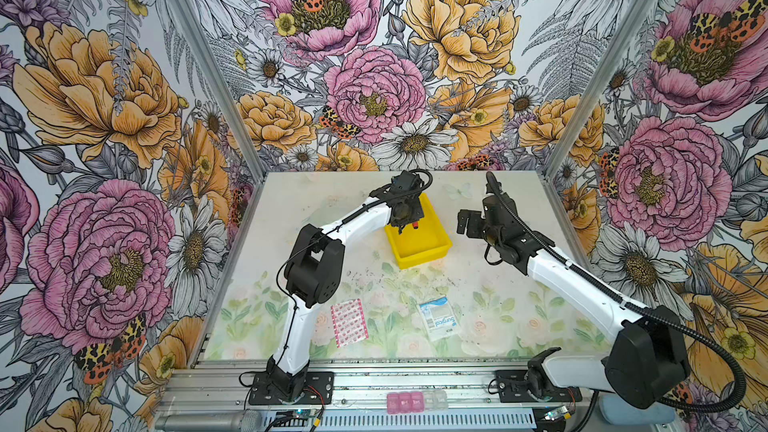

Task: Put the screwdriver in the bin
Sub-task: 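Lift the screwdriver with the left gripper and carry it over the yellow bin, then lower the screwdriver into the yellow bin and open the left gripper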

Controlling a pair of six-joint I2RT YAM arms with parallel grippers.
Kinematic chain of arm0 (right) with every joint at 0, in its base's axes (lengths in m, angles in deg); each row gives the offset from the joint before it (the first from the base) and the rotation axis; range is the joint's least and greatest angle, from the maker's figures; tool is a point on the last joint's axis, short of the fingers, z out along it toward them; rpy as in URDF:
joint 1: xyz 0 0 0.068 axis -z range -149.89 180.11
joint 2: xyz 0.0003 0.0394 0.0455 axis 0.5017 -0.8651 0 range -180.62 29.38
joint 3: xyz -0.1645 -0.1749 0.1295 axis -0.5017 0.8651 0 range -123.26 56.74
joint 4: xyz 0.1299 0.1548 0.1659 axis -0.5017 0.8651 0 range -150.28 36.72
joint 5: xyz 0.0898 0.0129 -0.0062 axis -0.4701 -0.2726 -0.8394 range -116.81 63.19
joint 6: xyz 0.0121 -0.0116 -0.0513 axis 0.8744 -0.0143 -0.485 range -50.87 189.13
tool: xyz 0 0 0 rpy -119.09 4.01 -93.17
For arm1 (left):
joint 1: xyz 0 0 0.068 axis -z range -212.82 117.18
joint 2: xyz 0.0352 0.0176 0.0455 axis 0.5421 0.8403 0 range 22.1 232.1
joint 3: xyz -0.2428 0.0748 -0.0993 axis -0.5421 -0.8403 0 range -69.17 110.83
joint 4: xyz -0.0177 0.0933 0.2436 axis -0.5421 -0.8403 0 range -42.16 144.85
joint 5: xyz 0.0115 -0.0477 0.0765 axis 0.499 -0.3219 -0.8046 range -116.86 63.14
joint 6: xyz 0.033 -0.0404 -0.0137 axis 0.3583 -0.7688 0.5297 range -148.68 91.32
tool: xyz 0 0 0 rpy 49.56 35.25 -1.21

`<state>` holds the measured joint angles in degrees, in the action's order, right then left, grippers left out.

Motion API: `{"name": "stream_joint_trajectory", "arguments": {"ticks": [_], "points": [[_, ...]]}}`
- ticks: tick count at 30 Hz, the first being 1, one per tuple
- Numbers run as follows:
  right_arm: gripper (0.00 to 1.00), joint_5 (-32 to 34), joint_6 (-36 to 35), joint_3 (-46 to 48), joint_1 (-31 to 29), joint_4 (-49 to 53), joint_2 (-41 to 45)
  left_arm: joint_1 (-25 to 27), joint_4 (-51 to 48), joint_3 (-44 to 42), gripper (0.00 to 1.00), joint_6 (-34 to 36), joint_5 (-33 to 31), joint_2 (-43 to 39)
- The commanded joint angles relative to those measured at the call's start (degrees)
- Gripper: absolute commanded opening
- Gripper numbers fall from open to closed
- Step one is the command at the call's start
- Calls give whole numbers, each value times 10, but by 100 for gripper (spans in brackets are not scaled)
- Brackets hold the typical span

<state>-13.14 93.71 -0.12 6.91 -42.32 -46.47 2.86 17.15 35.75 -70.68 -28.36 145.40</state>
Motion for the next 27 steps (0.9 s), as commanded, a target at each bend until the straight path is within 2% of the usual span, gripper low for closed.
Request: {"name": "stream_joint_trajectory", "arguments": {"ticks": [1,5,27], "points": [[99,0,-6,3,7,-5,15,9,-13,34,0,-4,7,20],[99,-7,-7,-2,14,-5,8,17,-36,56,0,-3,-1,46],[100,-13,3,11,25,-7,16,26,-73,64,0,-6,-52,107]]}}
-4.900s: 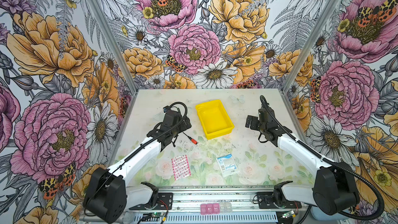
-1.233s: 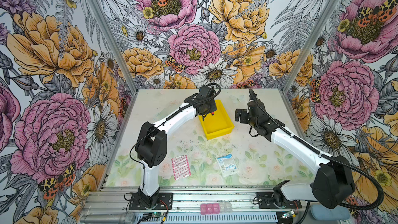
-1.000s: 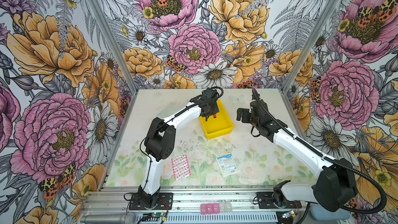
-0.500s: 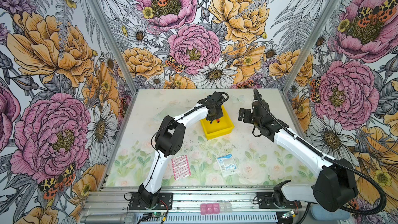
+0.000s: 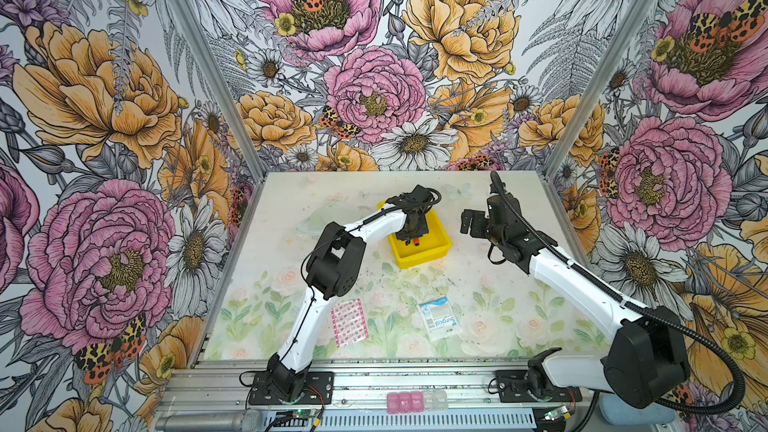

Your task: Put the screwdriver in the bin

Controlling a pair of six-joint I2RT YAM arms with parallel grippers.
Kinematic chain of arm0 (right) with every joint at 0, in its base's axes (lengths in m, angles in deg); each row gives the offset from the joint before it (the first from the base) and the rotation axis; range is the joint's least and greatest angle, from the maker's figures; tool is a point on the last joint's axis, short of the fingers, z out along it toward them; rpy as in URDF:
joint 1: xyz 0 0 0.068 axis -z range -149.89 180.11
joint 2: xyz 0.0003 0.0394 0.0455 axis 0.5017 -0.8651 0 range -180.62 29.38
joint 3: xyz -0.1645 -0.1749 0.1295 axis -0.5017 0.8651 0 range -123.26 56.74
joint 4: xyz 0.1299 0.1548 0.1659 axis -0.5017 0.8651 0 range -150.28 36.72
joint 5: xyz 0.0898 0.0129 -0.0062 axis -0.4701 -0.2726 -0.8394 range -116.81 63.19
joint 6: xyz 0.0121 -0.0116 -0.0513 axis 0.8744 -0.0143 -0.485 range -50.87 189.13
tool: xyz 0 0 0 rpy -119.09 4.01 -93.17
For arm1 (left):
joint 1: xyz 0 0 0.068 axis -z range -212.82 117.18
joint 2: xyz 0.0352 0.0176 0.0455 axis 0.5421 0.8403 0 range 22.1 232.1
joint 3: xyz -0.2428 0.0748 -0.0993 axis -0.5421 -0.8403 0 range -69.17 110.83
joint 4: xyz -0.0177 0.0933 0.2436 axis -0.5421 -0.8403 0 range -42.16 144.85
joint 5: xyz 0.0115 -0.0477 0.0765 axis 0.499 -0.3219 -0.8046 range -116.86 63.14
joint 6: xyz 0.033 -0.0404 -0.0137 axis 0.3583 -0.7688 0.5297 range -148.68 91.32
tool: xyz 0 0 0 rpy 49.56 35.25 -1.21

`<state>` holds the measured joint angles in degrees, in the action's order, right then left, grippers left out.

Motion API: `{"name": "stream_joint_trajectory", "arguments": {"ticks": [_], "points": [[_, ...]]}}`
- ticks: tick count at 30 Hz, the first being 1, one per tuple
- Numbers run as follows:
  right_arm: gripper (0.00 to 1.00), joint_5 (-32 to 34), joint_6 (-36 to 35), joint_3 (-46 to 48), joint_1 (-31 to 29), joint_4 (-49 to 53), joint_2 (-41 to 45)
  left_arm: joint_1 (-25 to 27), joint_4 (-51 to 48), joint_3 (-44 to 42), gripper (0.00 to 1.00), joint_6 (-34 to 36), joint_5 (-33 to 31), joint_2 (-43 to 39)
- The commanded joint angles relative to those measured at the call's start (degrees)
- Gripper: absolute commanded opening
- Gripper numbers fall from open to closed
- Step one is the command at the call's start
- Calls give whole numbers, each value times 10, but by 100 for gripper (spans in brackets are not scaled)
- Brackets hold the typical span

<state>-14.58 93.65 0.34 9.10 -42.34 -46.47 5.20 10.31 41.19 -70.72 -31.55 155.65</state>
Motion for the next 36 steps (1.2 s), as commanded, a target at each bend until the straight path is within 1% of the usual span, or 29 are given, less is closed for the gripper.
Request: {"name": "stream_joint_trajectory", "arguments": {"ticks": [1,9,12,17,20,25,27,29,32,34,35,36], "points": [[99,3,4,7,4,-6,17,3,-5,10,0,-6,-21,5],[99,4,5,13,5,-10,24,6,-5,4,0,-6,-25,14],[100,10,10,16,7,-11,28,7,-4,2,10,-4,-26,13],[99,17,12,17,11,-13,40,10,-3,3,18,2,-31,6],[99,20,11,18,14,-13,46,11,-5,8,28,7,-30,-5],[99,29,3,24,19,-11,68,11,-7,17,52,15,-35,-40],[99,41,-2,29,19,-12,88,12,-7,23,58,27,-37,-59],[100,56,-3,35,24,-11,107,14,-7,21,65,38,-48,-86],[100,57,0,42,35,-11,124,13,-7,5,81,55,-63,-132],[100,52,3,46,45,-12,130,13,-7,-22,96,70,-69,-168],[99,49,3,48,49,-12,131,12,-7,-37,99,78,-86,-185],[99,46,4,50,51,-11,134,12,-6,-57,99,89,-96,-206]]}}
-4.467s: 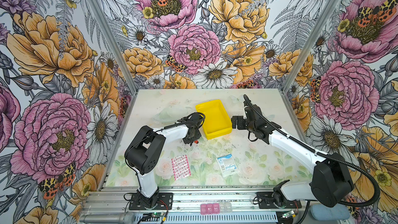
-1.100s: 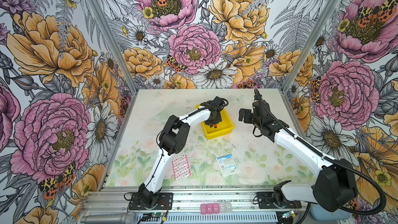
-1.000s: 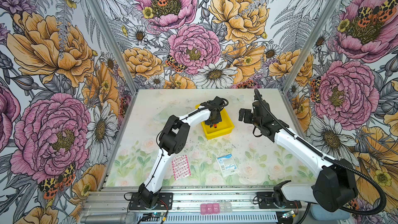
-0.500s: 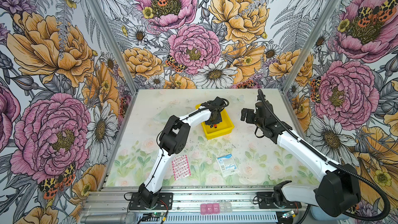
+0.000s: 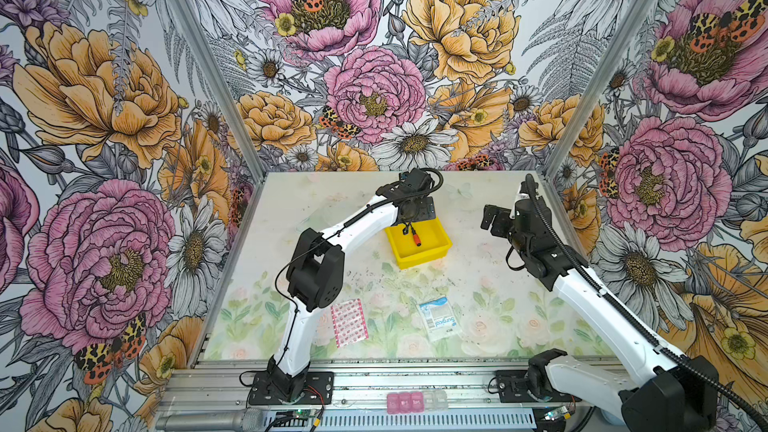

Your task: Put the screwdriver in the bin

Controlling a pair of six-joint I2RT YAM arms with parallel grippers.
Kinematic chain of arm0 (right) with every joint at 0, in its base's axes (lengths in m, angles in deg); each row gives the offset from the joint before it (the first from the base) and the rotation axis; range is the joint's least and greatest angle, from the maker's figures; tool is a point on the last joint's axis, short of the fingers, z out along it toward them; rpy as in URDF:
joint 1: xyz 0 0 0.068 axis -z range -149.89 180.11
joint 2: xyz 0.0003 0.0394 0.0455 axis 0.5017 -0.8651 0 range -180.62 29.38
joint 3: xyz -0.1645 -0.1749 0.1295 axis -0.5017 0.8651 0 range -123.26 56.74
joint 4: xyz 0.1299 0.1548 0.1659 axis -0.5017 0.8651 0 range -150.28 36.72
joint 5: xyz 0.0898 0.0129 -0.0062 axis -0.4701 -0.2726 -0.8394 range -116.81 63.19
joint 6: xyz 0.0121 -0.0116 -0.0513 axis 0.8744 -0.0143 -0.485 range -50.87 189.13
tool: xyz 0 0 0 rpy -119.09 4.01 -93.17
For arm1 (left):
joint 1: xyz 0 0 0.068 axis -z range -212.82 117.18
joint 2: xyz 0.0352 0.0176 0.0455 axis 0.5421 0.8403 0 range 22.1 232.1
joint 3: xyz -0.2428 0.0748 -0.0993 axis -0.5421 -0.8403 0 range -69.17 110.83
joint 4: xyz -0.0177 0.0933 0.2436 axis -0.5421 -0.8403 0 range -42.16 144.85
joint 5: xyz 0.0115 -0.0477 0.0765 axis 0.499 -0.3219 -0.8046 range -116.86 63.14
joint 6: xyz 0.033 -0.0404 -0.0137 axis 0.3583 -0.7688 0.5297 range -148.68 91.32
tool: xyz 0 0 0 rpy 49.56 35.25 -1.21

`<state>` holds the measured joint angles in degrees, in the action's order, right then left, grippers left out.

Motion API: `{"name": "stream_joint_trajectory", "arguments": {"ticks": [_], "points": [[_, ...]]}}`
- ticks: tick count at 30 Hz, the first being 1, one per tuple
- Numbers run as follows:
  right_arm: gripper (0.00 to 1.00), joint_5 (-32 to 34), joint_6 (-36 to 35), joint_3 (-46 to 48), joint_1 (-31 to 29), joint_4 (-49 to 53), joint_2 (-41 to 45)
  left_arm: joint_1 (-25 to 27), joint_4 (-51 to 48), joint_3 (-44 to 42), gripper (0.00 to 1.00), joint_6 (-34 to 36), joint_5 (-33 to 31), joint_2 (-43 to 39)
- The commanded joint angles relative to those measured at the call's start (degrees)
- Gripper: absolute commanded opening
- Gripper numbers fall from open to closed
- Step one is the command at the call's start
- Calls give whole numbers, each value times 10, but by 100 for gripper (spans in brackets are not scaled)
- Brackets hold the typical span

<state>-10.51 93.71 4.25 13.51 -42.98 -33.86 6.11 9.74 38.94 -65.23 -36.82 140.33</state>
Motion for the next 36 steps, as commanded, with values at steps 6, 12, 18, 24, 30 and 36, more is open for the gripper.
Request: {"name": "stream_joint_trajectory", "arguments": {"ticks": [6,12,18,24,30,36], "points": [[99,-16,15,41,19,-2,43,4,27,-192,99,105,-119,-197],[99,38,3,110,22,3,121,-5,132,-413,99,191,-171,-373],[99,115,-81,212,26,-44,211,-84,181,-597,99,260,-246,-561],[100,147,-139,257,31,-62,223,-239,259,-769,99,353,-195,-737],[99,135,-130,339,50,-129,257,-362,320,-890,98,377,-110,-879],[99,111,-118,388,76,-143,265,-389,364,-925,99,381,-57,-909]]}}
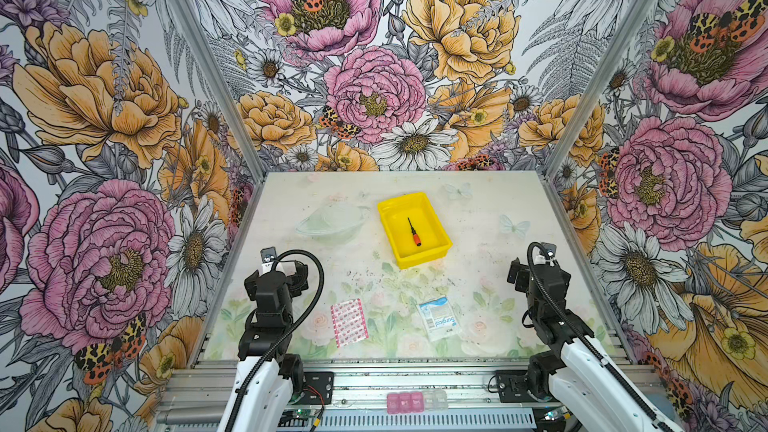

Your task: Put the screwdriver in the bin

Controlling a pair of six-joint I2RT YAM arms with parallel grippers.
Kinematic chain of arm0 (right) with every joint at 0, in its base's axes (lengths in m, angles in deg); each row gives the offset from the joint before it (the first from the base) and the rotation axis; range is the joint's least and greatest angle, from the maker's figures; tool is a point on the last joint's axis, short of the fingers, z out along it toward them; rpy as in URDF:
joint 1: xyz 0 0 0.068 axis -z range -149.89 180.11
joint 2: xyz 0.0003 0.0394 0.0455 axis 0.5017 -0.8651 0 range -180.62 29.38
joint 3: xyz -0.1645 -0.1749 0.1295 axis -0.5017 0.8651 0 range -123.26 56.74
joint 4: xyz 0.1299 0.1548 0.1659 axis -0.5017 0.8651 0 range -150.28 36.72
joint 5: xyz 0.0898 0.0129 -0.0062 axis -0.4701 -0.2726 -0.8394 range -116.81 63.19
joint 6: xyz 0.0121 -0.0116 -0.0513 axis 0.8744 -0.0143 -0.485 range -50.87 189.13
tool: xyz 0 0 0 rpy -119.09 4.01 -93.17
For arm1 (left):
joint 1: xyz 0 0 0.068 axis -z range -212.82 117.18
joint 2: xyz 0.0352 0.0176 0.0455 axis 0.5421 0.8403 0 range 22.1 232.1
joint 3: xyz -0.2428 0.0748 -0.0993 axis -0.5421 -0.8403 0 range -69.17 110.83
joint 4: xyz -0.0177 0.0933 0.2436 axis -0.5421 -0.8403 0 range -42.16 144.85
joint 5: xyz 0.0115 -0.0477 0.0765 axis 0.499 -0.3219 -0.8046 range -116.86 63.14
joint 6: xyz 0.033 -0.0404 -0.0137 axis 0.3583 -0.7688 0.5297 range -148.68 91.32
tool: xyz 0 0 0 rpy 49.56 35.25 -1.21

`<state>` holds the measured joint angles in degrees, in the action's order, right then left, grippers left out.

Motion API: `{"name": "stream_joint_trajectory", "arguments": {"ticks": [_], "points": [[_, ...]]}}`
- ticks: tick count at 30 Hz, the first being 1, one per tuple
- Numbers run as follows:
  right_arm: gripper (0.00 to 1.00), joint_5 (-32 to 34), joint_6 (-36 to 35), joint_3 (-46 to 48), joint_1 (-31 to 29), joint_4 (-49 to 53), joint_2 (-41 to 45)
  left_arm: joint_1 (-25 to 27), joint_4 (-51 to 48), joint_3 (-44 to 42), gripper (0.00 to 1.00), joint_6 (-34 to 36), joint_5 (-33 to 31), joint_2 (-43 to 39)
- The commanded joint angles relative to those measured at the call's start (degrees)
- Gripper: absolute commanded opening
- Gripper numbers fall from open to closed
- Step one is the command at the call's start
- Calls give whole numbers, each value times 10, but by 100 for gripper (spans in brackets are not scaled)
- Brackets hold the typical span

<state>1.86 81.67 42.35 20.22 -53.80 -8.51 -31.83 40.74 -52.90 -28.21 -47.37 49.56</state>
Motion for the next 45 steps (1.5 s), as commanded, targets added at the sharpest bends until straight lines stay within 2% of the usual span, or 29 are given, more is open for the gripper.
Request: {"name": "stream_joint_trajectory", "arguments": {"ticks": [1,4,7,11,15,20,24,31,36,37,38,41,45], "points": [[99,-29,-7,11,14,-48,12,-10,60,-13,99,8,63,1],[99,-61,-20,11,35,-68,-6,-3,108,-37,99,-15,46,12],[100,-108,-36,4,61,-96,-44,-4,156,-40,99,-16,47,72],[100,-157,-61,-8,80,-151,-109,-3,189,-14,99,-3,81,168],[100,-194,-66,-17,102,-217,-169,-3,273,-23,99,2,106,202],[100,-211,-56,-43,113,-225,-222,-7,364,-39,99,6,134,233],[99,-215,-32,-45,119,-290,-261,-8,374,-34,99,9,147,250],[100,-243,-36,-96,131,-388,-385,-9,413,-44,99,9,147,260],[99,-229,-40,-125,136,-419,-438,-9,496,-42,99,7,154,323],[99,-231,-42,-117,136,-451,-450,-9,513,-39,99,6,157,339],[100,-241,-50,-110,136,-477,-464,-9,531,-35,99,5,162,358],[99,-268,-68,-122,127,-470,-484,-10,570,-15,99,0,179,415],[99,-280,-72,-82,129,-564,-504,-10,611,18,99,1,190,481]]}}
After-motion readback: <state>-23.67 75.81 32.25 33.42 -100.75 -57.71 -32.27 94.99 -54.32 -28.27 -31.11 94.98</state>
